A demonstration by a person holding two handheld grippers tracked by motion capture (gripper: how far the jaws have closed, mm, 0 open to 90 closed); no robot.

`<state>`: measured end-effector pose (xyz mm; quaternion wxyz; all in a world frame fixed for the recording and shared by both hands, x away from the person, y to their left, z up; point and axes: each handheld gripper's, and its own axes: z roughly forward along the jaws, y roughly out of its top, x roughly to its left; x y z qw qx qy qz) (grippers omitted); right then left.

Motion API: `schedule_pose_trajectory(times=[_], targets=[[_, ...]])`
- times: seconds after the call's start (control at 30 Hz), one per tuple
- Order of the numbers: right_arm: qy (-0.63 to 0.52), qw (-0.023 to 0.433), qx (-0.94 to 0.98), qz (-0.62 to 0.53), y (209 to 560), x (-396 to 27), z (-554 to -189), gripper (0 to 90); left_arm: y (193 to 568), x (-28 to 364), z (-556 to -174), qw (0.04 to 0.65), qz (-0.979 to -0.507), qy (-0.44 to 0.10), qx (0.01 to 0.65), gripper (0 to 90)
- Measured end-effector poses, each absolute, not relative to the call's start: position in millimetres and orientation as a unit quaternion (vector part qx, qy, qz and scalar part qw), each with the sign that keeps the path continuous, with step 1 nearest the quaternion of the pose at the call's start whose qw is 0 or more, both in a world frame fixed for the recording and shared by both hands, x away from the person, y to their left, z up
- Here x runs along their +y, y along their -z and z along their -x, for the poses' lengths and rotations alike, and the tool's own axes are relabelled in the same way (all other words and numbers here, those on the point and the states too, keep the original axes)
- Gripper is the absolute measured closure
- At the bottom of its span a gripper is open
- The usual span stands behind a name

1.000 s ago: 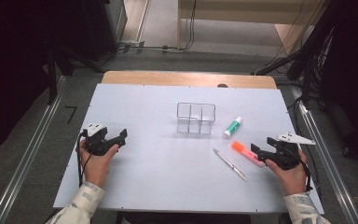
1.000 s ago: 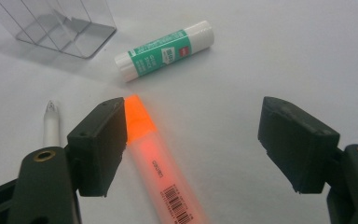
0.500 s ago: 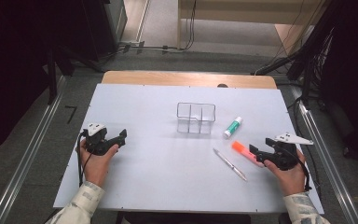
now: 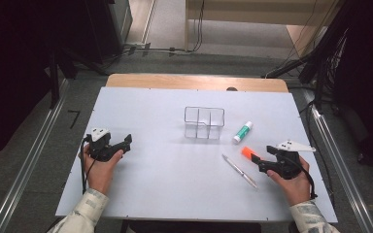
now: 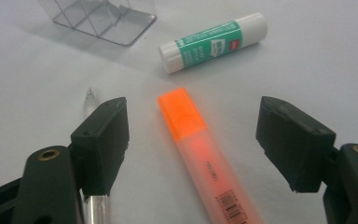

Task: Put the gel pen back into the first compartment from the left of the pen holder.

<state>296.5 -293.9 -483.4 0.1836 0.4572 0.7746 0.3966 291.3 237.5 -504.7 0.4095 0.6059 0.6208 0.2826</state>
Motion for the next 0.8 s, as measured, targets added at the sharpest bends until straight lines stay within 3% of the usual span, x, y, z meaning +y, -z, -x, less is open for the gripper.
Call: schedule_pose_trajectory(times=[0.8], targets=[[-0.398, 0.167, 0.793, -0.430, 492, -270, -291, 35.0, 506, 237, -293, 0.410, -0.605, -0.281, 0.622, 18.2]])
